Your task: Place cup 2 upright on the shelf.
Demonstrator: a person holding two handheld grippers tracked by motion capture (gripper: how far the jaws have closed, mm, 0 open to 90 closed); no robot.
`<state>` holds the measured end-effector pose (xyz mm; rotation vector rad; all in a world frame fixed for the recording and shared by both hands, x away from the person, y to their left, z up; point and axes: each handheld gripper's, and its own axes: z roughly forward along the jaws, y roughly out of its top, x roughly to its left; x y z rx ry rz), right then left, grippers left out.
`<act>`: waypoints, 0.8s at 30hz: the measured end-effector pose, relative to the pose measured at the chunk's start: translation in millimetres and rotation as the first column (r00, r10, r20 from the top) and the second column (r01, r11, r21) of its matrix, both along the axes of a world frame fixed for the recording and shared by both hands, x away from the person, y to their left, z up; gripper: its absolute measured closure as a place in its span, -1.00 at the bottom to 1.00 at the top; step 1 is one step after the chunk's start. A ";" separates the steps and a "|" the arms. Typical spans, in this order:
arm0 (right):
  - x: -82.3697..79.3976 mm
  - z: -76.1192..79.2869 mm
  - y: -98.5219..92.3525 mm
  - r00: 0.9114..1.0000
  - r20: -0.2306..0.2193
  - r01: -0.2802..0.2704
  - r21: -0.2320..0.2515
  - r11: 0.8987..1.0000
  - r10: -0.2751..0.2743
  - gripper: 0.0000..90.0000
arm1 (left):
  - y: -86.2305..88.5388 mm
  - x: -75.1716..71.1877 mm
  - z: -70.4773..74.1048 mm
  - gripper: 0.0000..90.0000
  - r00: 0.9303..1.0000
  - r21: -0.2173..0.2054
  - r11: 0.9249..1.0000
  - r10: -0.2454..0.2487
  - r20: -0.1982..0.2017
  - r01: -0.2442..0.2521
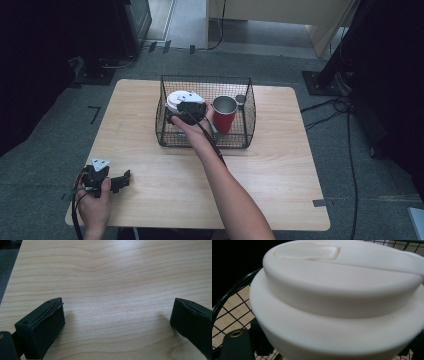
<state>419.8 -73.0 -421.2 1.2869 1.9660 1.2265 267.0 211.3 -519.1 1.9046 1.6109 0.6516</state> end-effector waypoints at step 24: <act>-17.3 4.4 -7.5 0.997 -0.020 -0.077 -0.032 0.997 0.077 -1.00 | 0.0 0.0 0.0 -1.00 1.000 0.000 1.000 0.000 0.000 0.000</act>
